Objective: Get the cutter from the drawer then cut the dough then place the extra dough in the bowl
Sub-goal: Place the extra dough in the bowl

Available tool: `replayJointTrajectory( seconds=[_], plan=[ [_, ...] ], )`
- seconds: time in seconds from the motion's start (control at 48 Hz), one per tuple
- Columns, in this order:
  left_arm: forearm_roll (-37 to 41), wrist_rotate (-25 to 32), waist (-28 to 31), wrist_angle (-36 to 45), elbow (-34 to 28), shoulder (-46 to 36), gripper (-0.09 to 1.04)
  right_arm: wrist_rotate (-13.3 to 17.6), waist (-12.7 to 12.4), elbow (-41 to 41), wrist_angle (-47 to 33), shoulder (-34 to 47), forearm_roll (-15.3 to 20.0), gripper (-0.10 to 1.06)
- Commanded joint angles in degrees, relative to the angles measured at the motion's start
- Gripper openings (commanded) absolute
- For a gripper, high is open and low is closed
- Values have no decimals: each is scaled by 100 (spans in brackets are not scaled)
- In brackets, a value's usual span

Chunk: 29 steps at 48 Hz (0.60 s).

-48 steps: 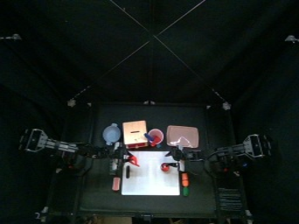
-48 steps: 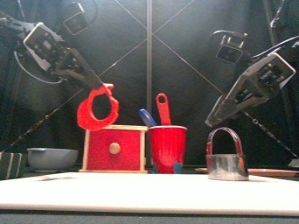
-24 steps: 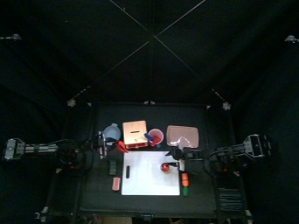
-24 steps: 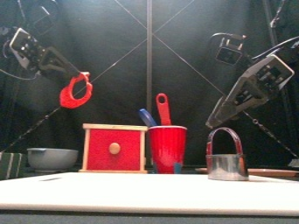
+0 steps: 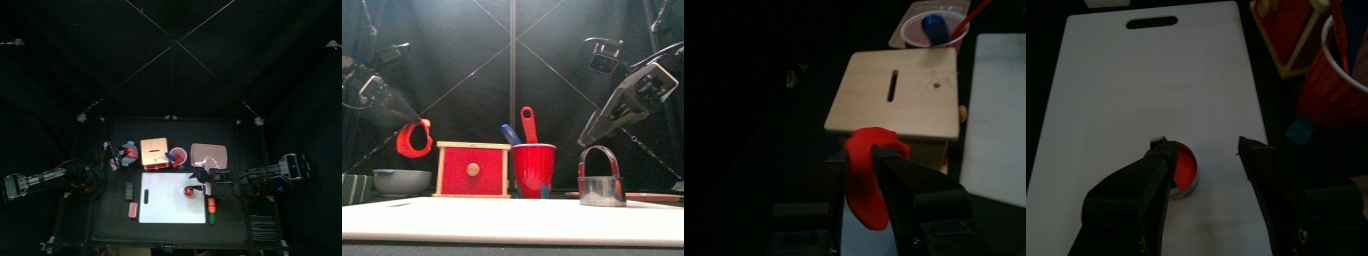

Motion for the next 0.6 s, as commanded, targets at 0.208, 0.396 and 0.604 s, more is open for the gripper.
replayJointTrajectory(
  seconds=[0.208,0.396,0.604],
  plan=[
    [-105,-35,554,255,26,18,71,-18,-18,-123,-9,-132,9,87],
    [-519,-35,633,413,62,18,79,-9,-26,-149,-9,-132,9,87],
    [-817,-44,650,448,132,18,96,-35,-26,-193,-9,-132,0,86]
  ],
)
